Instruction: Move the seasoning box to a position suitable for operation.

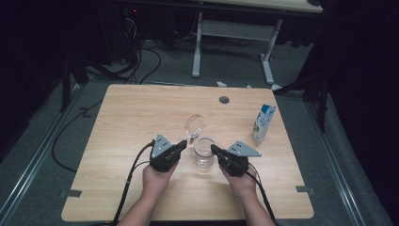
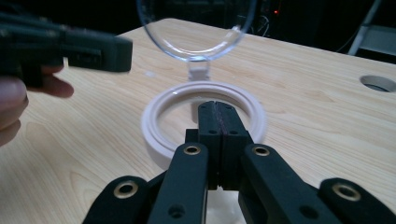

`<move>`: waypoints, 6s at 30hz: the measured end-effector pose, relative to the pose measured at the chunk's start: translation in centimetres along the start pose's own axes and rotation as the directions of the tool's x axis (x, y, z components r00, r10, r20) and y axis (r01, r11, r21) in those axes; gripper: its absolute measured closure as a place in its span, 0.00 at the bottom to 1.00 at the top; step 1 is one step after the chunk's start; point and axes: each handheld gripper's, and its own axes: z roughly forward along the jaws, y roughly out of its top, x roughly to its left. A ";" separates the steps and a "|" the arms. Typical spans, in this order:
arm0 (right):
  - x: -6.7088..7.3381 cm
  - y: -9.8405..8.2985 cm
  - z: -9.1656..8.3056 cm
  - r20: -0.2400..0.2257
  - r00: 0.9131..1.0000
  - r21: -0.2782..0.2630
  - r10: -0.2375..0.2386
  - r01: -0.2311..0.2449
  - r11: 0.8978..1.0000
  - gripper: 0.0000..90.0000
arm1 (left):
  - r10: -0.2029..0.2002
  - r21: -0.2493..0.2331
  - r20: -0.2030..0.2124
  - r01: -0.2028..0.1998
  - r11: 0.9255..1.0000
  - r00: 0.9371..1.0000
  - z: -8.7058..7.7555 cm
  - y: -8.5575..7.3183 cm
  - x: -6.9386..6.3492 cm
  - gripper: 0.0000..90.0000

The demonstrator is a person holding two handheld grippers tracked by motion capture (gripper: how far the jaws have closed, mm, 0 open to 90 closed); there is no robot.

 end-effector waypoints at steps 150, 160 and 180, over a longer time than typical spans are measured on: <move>-14.8 -2.3 -4.2 0.519 0.838 -0.082 0.168 -0.146 0.986 1.00 | 0.062 0.057 -0.029 -0.060 0.997 0.998 -6.9 -5.3 3.9 0.45; -13.3 -1.4 -6.1 0.443 0.883 -0.068 0.153 -0.137 0.988 1.00 | 0.072 0.042 -0.016 -0.071 0.997 0.997 -6.9 -5.3 3.7 0.44; -9.1 -0.6 -9.4 0.287 0.952 0.121 0.104 -0.144 0.982 1.00 | 0.092 0.030 0.014 -0.093 0.995 0.996 -6.7 -5.3 3.2 0.44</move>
